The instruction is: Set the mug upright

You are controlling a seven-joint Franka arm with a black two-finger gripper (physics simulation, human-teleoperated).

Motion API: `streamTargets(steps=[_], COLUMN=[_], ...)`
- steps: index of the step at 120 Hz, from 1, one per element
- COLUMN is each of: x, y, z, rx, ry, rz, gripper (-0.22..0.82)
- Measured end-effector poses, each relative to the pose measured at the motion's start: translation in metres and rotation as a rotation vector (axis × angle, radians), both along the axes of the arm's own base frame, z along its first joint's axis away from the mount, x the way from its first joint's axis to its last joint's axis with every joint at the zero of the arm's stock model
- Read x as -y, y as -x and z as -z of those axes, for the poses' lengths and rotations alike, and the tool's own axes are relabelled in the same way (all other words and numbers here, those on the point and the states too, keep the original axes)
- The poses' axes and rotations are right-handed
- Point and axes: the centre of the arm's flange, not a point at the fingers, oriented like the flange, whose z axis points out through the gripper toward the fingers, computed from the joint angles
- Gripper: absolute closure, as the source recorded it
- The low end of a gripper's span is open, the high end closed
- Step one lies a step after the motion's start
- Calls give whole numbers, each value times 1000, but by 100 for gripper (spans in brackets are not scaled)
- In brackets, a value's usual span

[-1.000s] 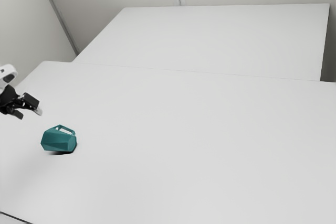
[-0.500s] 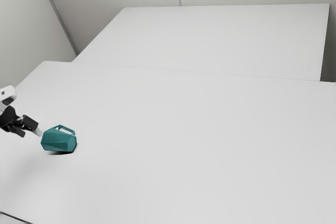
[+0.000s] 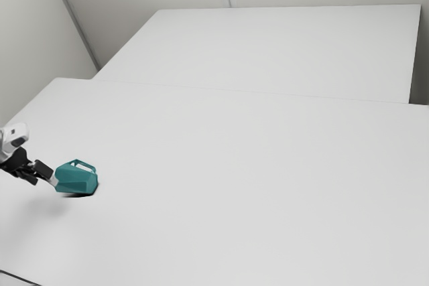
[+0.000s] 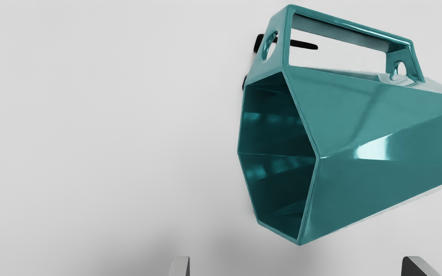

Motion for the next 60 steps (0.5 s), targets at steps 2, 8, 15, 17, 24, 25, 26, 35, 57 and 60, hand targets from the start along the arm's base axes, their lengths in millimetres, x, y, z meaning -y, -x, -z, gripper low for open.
streamTargets(steps=[2,8,15,17,24,25,26,35,57,60], x=[0,2,5,6,10,11,11,17,26,27], y=[-1,-4,-8,-9,-14,-14,-15,-20,-26,-26], z=[0,2,4,4,5,6,6,8,15,15], rx=[1,6,11,13,19,20,21,25,31,32], ry=[-2,-5,-6,-6,-7,-7,-7,-5,8,9], rz=[3,10,20,23,33,35,36,50,66,66], gripper=[0,0,0,0,0,0,0,0,0,0])
